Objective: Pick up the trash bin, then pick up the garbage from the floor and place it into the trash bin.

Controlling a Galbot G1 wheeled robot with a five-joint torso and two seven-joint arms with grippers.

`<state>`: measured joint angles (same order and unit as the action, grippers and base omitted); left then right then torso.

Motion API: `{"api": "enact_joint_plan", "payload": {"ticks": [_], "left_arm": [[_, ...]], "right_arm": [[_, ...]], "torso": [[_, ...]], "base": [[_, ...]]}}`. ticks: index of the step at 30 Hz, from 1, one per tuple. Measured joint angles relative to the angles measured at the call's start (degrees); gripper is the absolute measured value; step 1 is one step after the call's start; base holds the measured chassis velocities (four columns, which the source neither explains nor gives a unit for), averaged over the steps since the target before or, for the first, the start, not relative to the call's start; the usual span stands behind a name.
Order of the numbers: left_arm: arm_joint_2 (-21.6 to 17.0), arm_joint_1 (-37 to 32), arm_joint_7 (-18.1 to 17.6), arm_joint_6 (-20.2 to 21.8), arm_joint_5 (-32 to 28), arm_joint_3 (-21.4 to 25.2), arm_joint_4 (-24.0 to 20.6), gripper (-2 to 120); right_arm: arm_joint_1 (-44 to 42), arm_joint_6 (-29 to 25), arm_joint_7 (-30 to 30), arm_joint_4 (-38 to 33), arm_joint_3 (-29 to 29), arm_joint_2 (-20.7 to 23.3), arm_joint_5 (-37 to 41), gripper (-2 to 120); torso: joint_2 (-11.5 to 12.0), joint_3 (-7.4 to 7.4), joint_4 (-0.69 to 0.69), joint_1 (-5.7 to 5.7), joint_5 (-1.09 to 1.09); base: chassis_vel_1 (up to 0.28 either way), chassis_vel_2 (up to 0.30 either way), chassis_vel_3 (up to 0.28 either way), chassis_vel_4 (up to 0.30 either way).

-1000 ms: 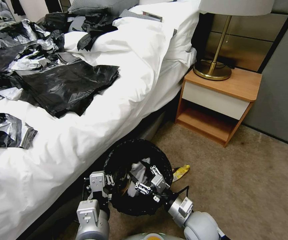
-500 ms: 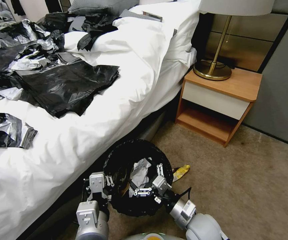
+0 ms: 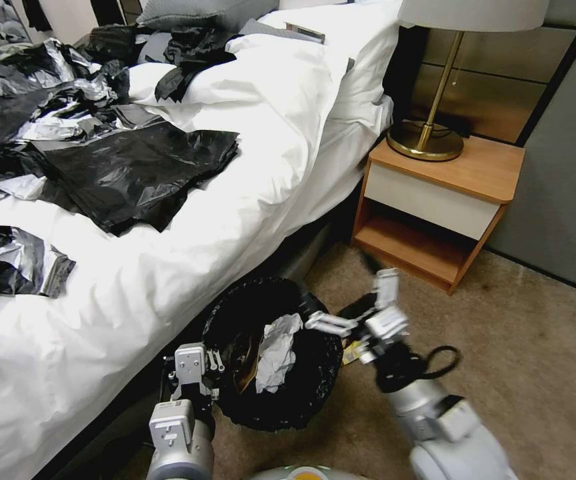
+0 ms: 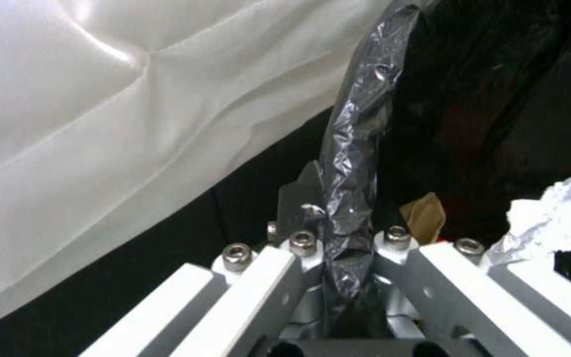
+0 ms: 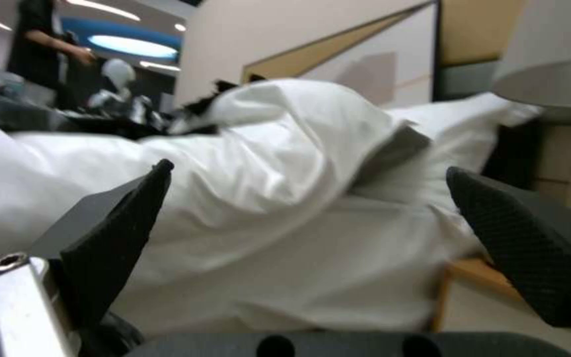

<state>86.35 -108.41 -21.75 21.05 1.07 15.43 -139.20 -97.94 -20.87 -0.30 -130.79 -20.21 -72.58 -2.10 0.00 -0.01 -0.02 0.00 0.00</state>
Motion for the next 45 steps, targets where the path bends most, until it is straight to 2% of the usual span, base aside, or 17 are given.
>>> {"api": "enact_joint_plan", "payload": {"ticks": [3,8,13,15,16,18,19,21,22,26,27,30,31,34,39,45], "left_arm": [[-0.22,0.13,-0.04,0.09,-0.34,0.16,-0.04,0],[-0.42,0.29,-0.09,0.12,-0.70,0.49,-0.05,0],[-0.42,0.36,-0.13,0.21,-0.93,0.63,-0.22,0],[-0.45,0.22,-0.16,0.23,-1.01,0.88,-0.44,0],[-0.45,0.22,-0.16,0.23,-1.01,0.88,-0.44,0],[-0.35,0.02,-0.22,0.23,-1.02,0.93,-0.65,0],[-0.35,0.02,-0.22,0.23,-1.02,0.93,-0.65,0],[-0.06,-0.14,-0.26,0.22,-0.85,0.80,-0.72,0],[-0.06,-0.14,-0.26,0.22,-0.85,0.80,-0.72,0],[0.27,-0.24,-0.28,0.14,-0.49,0.67,-0.76,0],[0.27,-0.24,-0.28,0.14,-0.49,0.67,-0.76,0],[0.31,-0.31,-0.28,0.13,-0.42,0.76,-0.87,0],[0.31,-0.31,-0.28,0.13,-0.42,0.76,-0.87,0],[0.31,-0.33,-0.28,0.12,-0.37,0.80,-0.88,0],[0.42,-0.19,-0.28,0.07,-0.22,0.69,-0.35,0],[0.48,-0.10,-0.28,0.01,-0.11,0.62,0.03,0]], "right_arm": [[-3.26,-2.12,1.03,3.67,-3.28,-0.91,0.22,100],[-4.76,-2.19,2.64,6.20,-4.23,-1.54,2.19,100],[-3.80,0.41,4.05,7.75,-4.41,-2.06,3.79,100],[-1.64,5.41,5.28,7.77,-4.36,-1.46,6.54,100],[-1.64,5.41,5.28,7.77,-4.36,-1.46,6.54,100],[1.87,13.74,7.90,8.24,-3.62,-0.73,12.24,100],[1.87,13.74,7.90,8.24,-3.62,-0.73,12.24,100],[6.91,22.99,9.49,11.17,-2.63,-0.51,18.79,100],[6.91,22.99,9.49,11.17,-2.63,-0.51,18.79,100],[15.81,33.24,12.32,22.44,0.16,-1.71,28.65,100],[15.81,33.24,12.32,22.44,0.16,-1.71,28.65,100],[19.64,35.57,12.72,30.97,0.79,-2.99,31.08,100],[19.64,35.57,12.72,30.97,0.79,-2.99,31.08,100],[22.56,36.94,11.26,40.72,0.82,-3.98,32.68,100],[25.24,37.82,9.34,47.38,1.00,-4.98,33.46,100],[28.66,37.63,9.12,52.17,1.00,-6.01,32.66,100]], "torso": [[0.00,0.00,0.02,0.00,0.00],[0.00,0.00,0.01,0.00,0.00],[0.00,0.00,0.02,0.00,0.00],[0.00,0.00,0.01,-0.01,0.01],[0.00,0.00,0.01,-0.01,0.01],[0.00,0.01,0.01,0.00,0.01],[0.00,0.01,0.01,0.00,0.01],[0.00,0.00,0.03,0.00,0.01],[0.00,0.00,0.03,0.00,0.01],[0.00,0.01,0.04,-0.01,0.00],[0.00,0.01,0.04,-0.01,0.00],[0.00,0.01,0.02,0.00,0.00],[0.00,0.01,0.02,0.00,0.00],[0.00,0.01,0.01,-0.01,-0.01],[0.00,0.01,0.02,0.00,0.00],[0.00,0.01,0.03,-0.01,0.00]], "base": [[0.000,0.000,0.000,0.000],[0.000,0.000,0.000,0.000],[0.000,0.000,0.000,0.000],[0.000,0.000,0.000,0.000],[0.000,0.000,0.000,0.000],[0.000,0.000,0.000,0.000],[0.000,0.000,0.000,0.000],[0.000,0.000,0.000,0.000],[0.000,0.000,0.000,0.000],[0.000,0.000,0.000,0.000],[0.000,0.000,0.000,0.000],[0.000,0.000,0.000,0.000],[0.000,0.000,0.000,0.000],[0.000,0.000,0.000,0.000],[0.000,0.000,0.000,0.000],[0.000,0.000,0.000,0.000]]}}
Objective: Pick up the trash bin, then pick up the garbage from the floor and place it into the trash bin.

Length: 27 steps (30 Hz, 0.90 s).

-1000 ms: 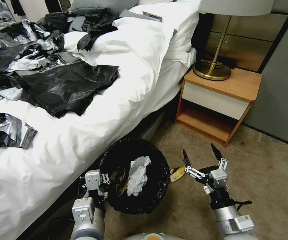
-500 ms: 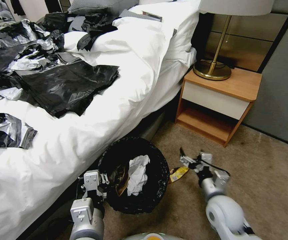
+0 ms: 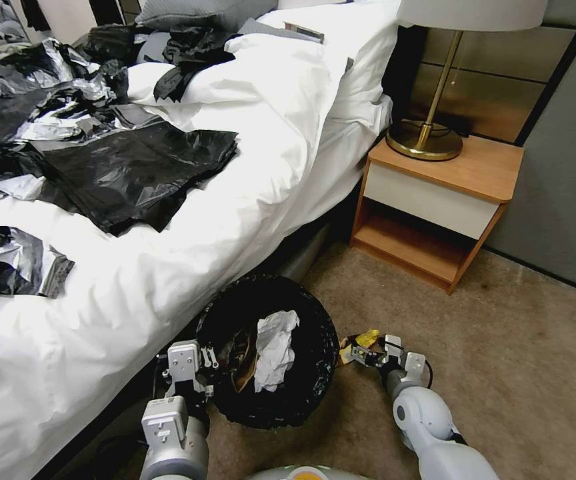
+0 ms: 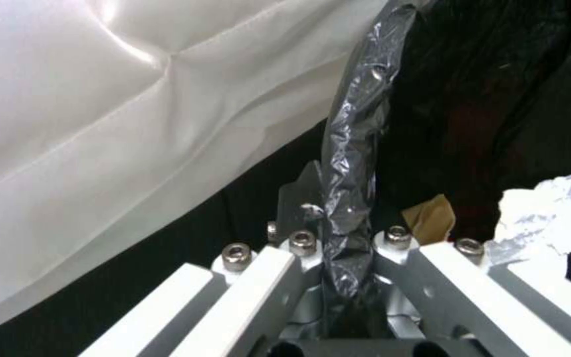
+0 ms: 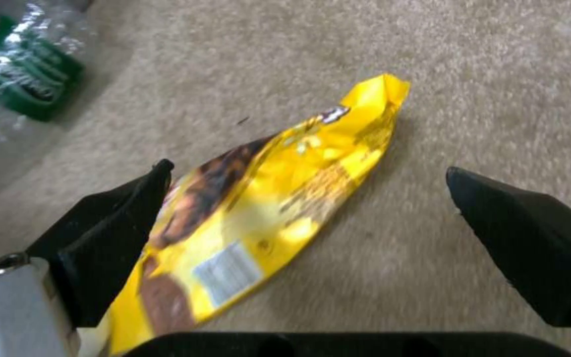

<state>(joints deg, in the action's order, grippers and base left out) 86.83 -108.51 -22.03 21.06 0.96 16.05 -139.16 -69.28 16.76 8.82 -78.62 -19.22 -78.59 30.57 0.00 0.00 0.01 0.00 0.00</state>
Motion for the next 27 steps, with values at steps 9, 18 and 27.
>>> {"api": "enact_joint_plan", "payload": {"ticks": [9,18,27], "left_arm": [[-0.14,-0.26,0.00,-0.03,0.00,0.25,-0.13,0],[0.10,-0.51,-0.01,-0.08,0.44,0.00,-0.14,0],[0.18,-0.91,-0.05,-0.15,0.73,0.03,-0.43,0]], "right_arm": [[4.35,-2.24,-2.07,7.18,-0.43,-0.37,-0.73,100],[6.37,-4.76,-4.77,12.49,-0.37,-1.23,-2.52,98],[8.21,-7.09,-6.36,17.86,-0.23,-2.75,-4.76,80]], "torso": [[0.00,0.00,-0.02,0.00,0.00],[0.00,0.00,-0.01,0.00,0.00],[0.00,-0.01,-0.03,0.01,0.06]], "base": [[0.000,0.000,0.000,0.000],[0.000,0.000,0.000,0.000],[0.000,0.000,0.000,0.000]]}}
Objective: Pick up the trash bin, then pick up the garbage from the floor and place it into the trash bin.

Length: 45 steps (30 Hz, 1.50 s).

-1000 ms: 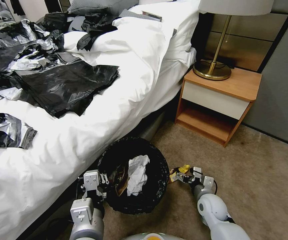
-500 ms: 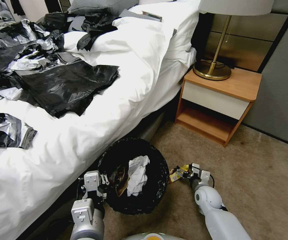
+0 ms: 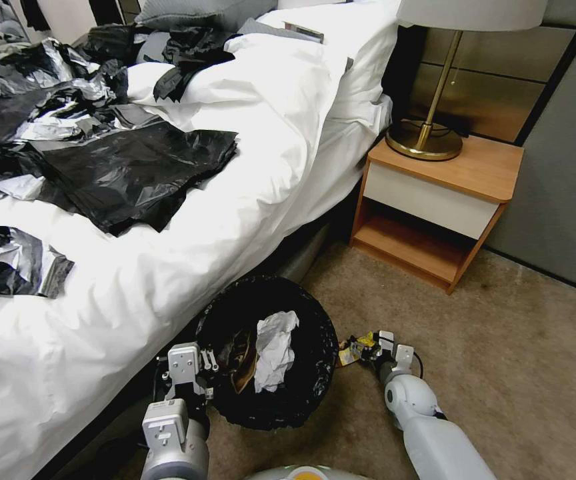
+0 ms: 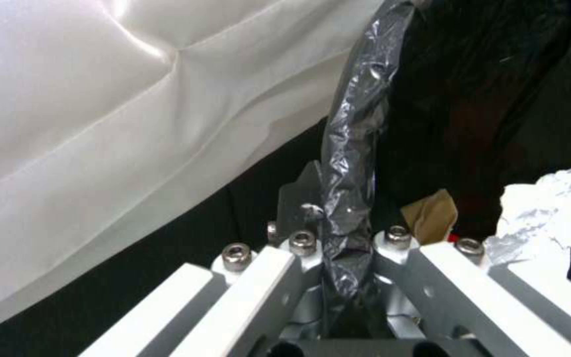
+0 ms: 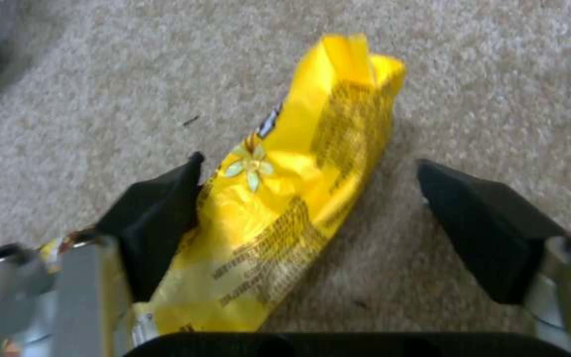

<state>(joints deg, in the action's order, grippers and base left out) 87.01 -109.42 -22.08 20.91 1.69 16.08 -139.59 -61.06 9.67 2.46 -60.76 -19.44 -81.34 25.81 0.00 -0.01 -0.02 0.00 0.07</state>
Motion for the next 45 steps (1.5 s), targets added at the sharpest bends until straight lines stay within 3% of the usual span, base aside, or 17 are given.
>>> {"api": "enact_joint_plan", "payload": {"ticks": [5,16,24,37,38,40,42,44,45], "left_arm": [[0.12,-0.21,-0.07,-0.16,0.34,-0.09,-0.03,0],[0.08,0.03,-0.08,-0.15,0.34,-0.09,-0.05,0],[-0.02,0.41,-0.08,-0.07,0.19,-0.44,0.14,0],[0.03,0.02,-0.01,-0.05,0.67,-1.02,-0.12,0],[0.03,-0.07,0.00,-0.05,0.75,-1.04,-0.26,0],[-0.02,-0.44,0.02,-0.11,0.92,-1.05,-0.61,0],[-0.04,-0.49,0.04,-0.16,0.98,-1.05,-0.62,0],[-0.05,-0.65,0.05,-0.27,1.33,-1.21,-0.62,0],[-0.05,-0.65,0.05,-0.27,1.33,-1.21,-0.62,0]], "right_arm": [[0.55,-1.74,-0.44,1.94,-0.17,-0.58,-1.03,66],[0.45,-2.07,-0.80,1.07,-0.30,-0.07,-1.05,35],[-0.39,-2.44,-0.82,-0.11,-0.71,0.77,-1.57,2],[-2.75,-3.93,0.14,-4.75,-2.28,2.24,-0.52,0],[-3.39,-4.28,0.19,-6.30,-2.73,2.56,-0.33,0],[-7.73,-7.75,0.31,-17.26,-5.10,4.17,0.34,0],[-9.06,-9.40,0.06,-20.65,-5.73,4.54,0.34,0],[-12.32,-13.27,-1.45,-31.52,-7.12,5.39,0.34,0],[-12.32,-13.27,-1.45,-31.52,-7.12,5.39,0.34,0]], "torso": [[0.00,0.00,-0.02,0.01,0.01],[0.00,0.01,0.07,0.00,-0.12],[0.00,0.02,0.04,0.00,-0.10],[0.01,0.02,0.03,0.00,-0.07],[0.01,0.02,0.02,0.00,-0.07],[0.01,0.02,0.02,0.00,-0.06],[0.01,0.02,0.02,0.00,-0.07],[0.01,0.01,-0.01,0.00,-0.07],[0.01,0.01,-0.01,0.00,-0.07]], "base": [[0.000,0.000,0.000,0.000],[0.000,0.000,0.000,0.000],[0.000,0.000,0.000,0.000],[0.000,0.000,0.000,0.000],[0.000,0.000,0.000,0.000],[0.000,0.000,0.000,0.000],[0.000,0.000,0.000,0.000],[0.000,0.000,0.000,0.000],[0.000,0.000,0.000,0.000]]}}
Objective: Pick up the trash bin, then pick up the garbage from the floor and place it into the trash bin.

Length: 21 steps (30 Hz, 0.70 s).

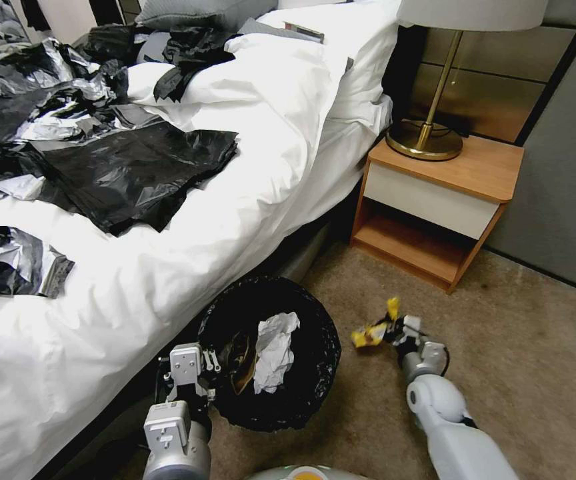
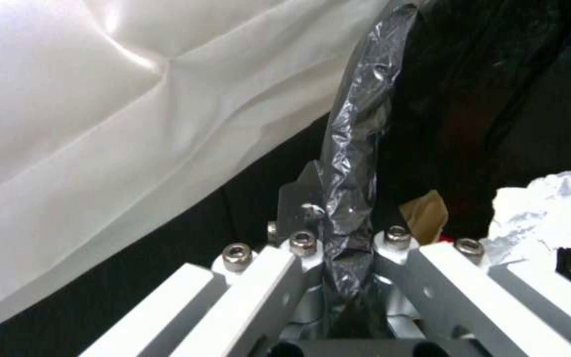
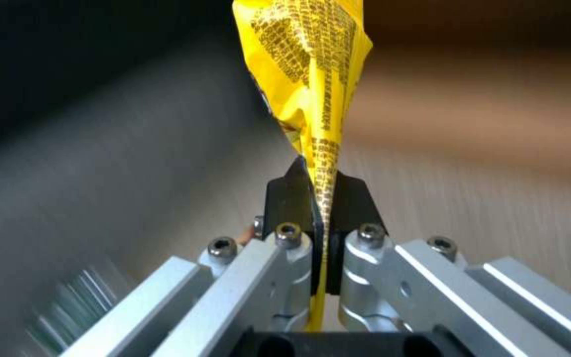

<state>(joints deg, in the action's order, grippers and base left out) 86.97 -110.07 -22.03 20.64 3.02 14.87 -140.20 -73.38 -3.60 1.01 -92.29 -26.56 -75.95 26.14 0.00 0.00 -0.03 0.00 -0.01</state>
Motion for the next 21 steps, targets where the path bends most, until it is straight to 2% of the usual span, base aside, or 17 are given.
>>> {"api": "enact_joint_plan", "payload": {"ticks": [3,4,6,7,9,11,13,15,17,18,21], "left_arm": [[-0.26,-0.16,0.05,-0.06,0.41,-0.55,0.00,0],[-0.26,-0.16,0.05,-0.06,0.41,-0.55,0.00,0],[-0.33,-0.12,0.10,-0.06,0.41,-0.58,0.00,0],[-0.34,-0.03,0.12,-0.06,0.28,-0.54,0.01,0],[-0.36,-0.02,0.12,-0.06,0.22,-0.53,0.00,0],[-0.49,0.02,0.13,-0.06,0.00,-0.49,0.01,0],[-0.55,0.08,0.13,-0.06,-0.18,-0.45,0.00,0],[-0.79,0.35,0.10,-0.05,-0.72,-0.29,0.03,0],[-0.85,0.78,0.09,-0.02,-1.12,-0.23,0.31,0],[-0.85,0.78,0.09,-0.02,-1.12,-0.23,0.31,0],[-0.58,1.30,0.08,0.10,-1.38,-0.46,0.69,0]], "right_arm": [[-2.46,-6.55,-5.01,-14.77,-0.42,0.63,-1.42,0],[-2.46,-6.55,-5.01,-14.77,-0.42,0.63,-1.42,0],[-3.38,-8.16,-7.89,-21.68,0.23,0.91,-1.71,0],[-4.48,-8.67,-10.80,-28.90,1.84,1.06,-1.70,0],[-4.92,-8.79,-11.94,-31.25,2.78,1.13,-1.83,0],[-6.61,-8.92,-15.78,-36.41,5.87,1.42,-4.84,0],[-7.69,-9.00,-17.41,-37.48,7.33,1.73,-7.96,0],[-10.12,-10.74,-20.45,-37.54,11.62,2.70,-15.29,0],[-11.68,-11.84,-21.18,-34.77,15.18,3.36,-19.05,0],[-11.68,-11.84,-21.18,-34.77,15.18,3.36,-19.05,0],[-12.39,-12.60,-21.19,-28.80,18.19,3.29,-21.70,0]], "torso": [[0.00,-0.01,0.05,0.00,0.02],[0.00,-0.01,0.05,0.00,0.02],[0.00,-0.01,0.05,0.00,0.02],[0.00,-0.01,0.04,0.00,0.03],[0.00,-0.01,0.04,0.00,0.03],[0.00,-0.01,0.04,0.00,0.02],[0.00,-0.01,0.03,0.00,0.01],[0.00,-0.01,0.03,0.00,0.00],[0.00,-0.01,0.03,0.00,0.01],[0.00,-0.01,0.03,0.00,0.01],[0.00,-0.01,0.03,0.00,0.00]], "base": [[0.000,0.000,0.000,0.000],[0.000,0.000,0.000,0.000],[0.000,0.000,0.000,0.000],[0.000,0.000,0.000,0.000],[0.000,0.000,0.000,0.000],[0.000,0.000,0.000,0.000],[0.000,0.000,0.000,0.000],[0.000,0.000,0.000,0.000],[0.000,0.000,0.000,0.000],[0.000,0.000,0.000,0.000],[0.000,0.000,0.000,0.000]]}}
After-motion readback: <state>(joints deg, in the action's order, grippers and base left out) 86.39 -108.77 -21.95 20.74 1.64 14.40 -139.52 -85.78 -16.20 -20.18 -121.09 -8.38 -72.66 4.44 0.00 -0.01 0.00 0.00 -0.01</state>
